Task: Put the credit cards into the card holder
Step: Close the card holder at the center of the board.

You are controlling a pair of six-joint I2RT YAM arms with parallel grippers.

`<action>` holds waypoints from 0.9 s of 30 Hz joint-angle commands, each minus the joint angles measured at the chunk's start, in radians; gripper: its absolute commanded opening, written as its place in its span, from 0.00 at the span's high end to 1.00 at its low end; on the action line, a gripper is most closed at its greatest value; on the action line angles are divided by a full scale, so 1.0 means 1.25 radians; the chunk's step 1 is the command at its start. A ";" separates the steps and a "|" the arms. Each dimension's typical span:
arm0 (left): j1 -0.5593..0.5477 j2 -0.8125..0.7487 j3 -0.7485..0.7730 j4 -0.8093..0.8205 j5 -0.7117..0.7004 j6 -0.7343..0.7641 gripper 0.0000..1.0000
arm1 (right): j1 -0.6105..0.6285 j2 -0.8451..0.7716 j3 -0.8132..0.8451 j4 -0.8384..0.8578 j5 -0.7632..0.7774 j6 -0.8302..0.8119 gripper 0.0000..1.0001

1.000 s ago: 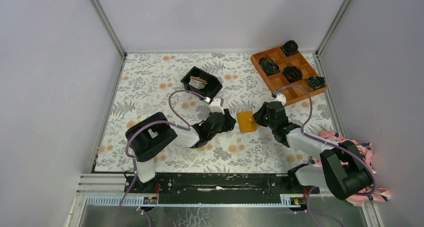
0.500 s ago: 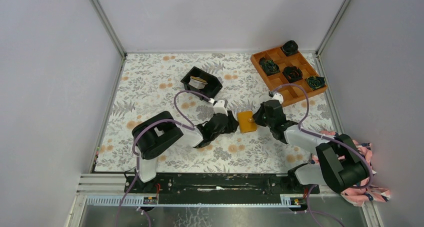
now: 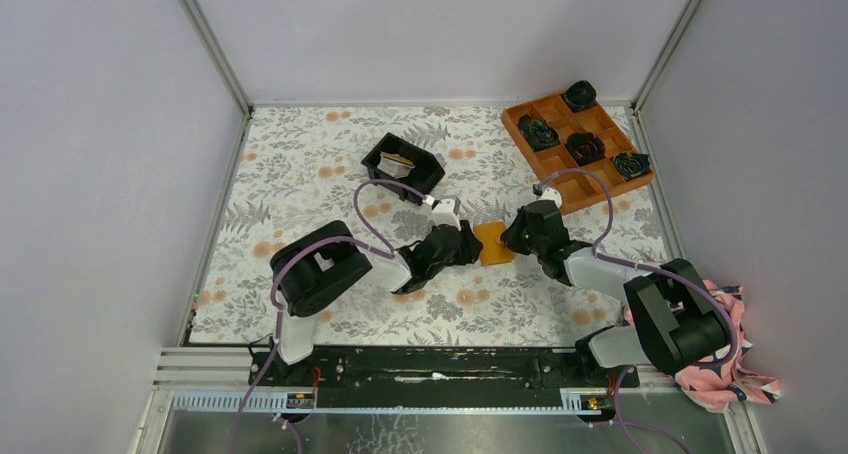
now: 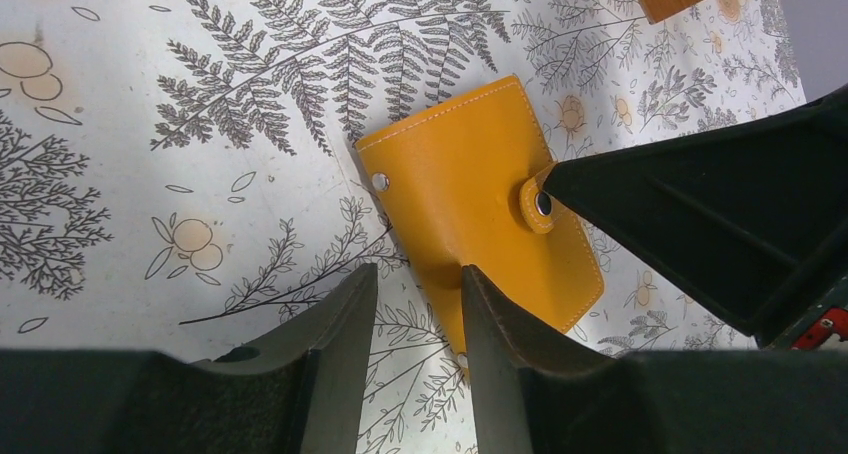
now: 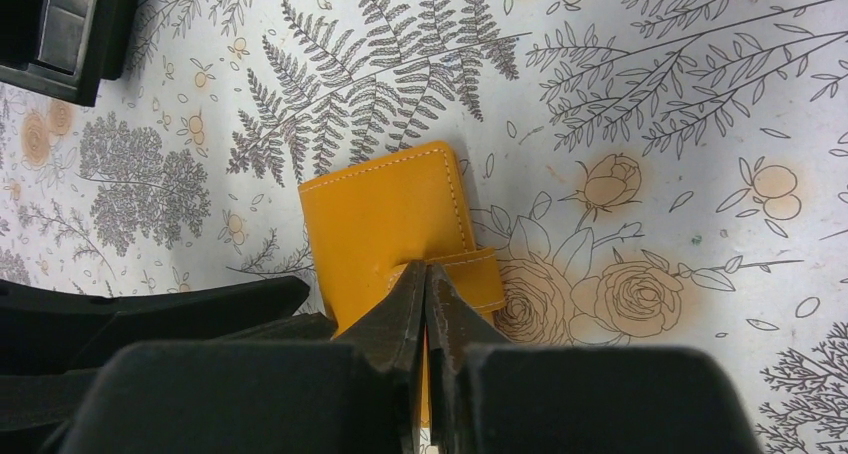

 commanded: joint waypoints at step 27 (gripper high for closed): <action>-0.015 0.031 0.058 -0.029 -0.003 0.000 0.57 | 0.050 0.016 -0.031 0.033 0.019 -0.018 0.98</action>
